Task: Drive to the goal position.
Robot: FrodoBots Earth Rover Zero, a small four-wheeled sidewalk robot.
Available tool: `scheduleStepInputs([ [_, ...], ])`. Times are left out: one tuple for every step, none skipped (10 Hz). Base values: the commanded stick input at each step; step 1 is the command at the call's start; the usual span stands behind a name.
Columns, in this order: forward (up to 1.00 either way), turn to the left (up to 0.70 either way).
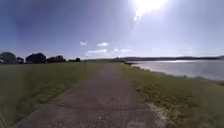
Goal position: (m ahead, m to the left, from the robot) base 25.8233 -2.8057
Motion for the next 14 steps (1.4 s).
scheduleStepInputs([
  [0.70,0.00],
  [0.70,0.00],
  [0.70,0.00],
  [0.70,0.00],
  [0.70,0.00],
  [0.70,0.00],
  [0.70,0.00],
  [0.70,0.00],
  [0.70,0.00],
  [0.70,0.00],
  [0.70,0.00],
  [0.70,0.00],
  [0.70,0.00],
  [0.70,0.00],
])
